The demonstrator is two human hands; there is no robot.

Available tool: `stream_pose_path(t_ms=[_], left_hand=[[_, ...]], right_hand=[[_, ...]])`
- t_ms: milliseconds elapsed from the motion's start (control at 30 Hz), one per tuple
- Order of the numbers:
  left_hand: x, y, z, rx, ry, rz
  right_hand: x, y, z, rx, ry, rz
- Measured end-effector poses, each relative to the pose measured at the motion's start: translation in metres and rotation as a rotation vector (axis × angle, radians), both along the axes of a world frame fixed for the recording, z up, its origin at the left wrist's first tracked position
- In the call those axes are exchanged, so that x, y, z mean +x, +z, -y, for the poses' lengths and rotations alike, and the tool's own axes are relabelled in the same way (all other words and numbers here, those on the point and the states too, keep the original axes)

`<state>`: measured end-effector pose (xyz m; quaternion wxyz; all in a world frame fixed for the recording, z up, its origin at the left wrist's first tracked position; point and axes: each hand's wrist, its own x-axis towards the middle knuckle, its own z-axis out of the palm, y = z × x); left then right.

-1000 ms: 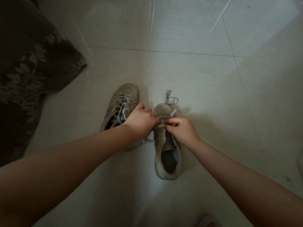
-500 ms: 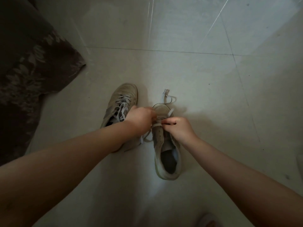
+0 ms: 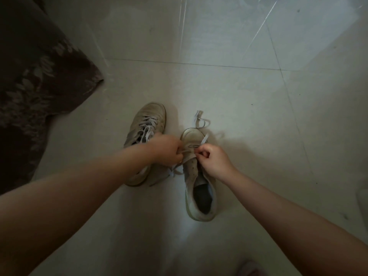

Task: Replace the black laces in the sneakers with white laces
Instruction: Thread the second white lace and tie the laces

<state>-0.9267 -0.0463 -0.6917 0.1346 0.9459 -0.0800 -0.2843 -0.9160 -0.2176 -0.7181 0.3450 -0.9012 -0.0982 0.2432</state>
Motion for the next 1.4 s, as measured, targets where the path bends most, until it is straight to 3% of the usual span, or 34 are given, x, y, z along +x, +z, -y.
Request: stream_pose_path(t_ms=[100, 200, 300, 433, 467, 567, 633, 767, 967, 1033, 1067, 1133, 1200, 1267, 1333, 1400], left_hand=[[0.016, 0.014, -0.017, 0.307, -0.139, 0.285], [0.027, 0.02, -0.034, 0.41, -0.012, 0.481], [0.027, 0.017, -0.036, 0.377, 0.062, 0.491], [-0.002, 0.012, -0.012, 0.11, -0.014, 0.862], [-0.012, 0.011, -0.001, 0.035, -0.055, 0.855], [-0.027, 0.011, 0.031, -0.053, 0.085, 0.271], [-0.021, 0.001, 0.042, -0.077, 0.246, 0.085], [-0.016, -0.005, 0.043, -0.114, 0.389, 0.164], [-0.016, 0.002, 0.042, -0.149, 0.4, 0.183], [-0.015, 0.002, 0.039, -0.155, 0.422, 0.167], [-0.015, 0.0, 0.037, -0.155, 0.439, 0.156], [-0.014, -0.004, 0.034, -0.151, 0.466, 0.142], [-0.014, -0.006, 0.033, -0.158, 0.482, 0.138], [-0.013, -0.008, 0.034, -0.17, 0.491, 0.129], [-0.01, -0.008, 0.034, -0.231, 0.482, 0.011], [-0.003, -0.008, 0.03, -0.558, 0.614, -0.317]], right_hand=[[0.001, -0.002, 0.009, 0.006, -0.105, -0.058], [0.003, 0.002, 0.013, 0.029, -0.201, -0.157], [0.005, 0.005, 0.016, 0.06, -0.211, -0.223], [0.006, 0.009, 0.02, 0.244, -0.263, -0.377], [0.006, 0.01, 0.021, 0.299, -0.283, -0.415], [0.006, 0.014, 0.02, 0.374, -0.255, -0.437], [0.005, 0.016, 0.021, 0.387, -0.196, -0.386], [0.011, 0.022, 0.027, 0.512, -0.141, -0.266], [0.017, 0.031, 0.03, 1.14, -0.637, -0.682], [0.018, 0.029, 0.031, 1.056, -0.749, -0.731], [0.019, 0.025, 0.035, 0.889, -0.737, -0.668], [0.017, 0.017, 0.047, 0.392, -0.5, -0.387], [0.014, 0.012, 0.057, 0.035, -0.174, -0.182], [0.011, 0.012, 0.058, -0.097, 0.103, -0.093], [0.008, 0.015, 0.053, -0.074, 0.187, -0.058], [0.008, 0.018, 0.05, -0.015, 0.176, -0.048]])
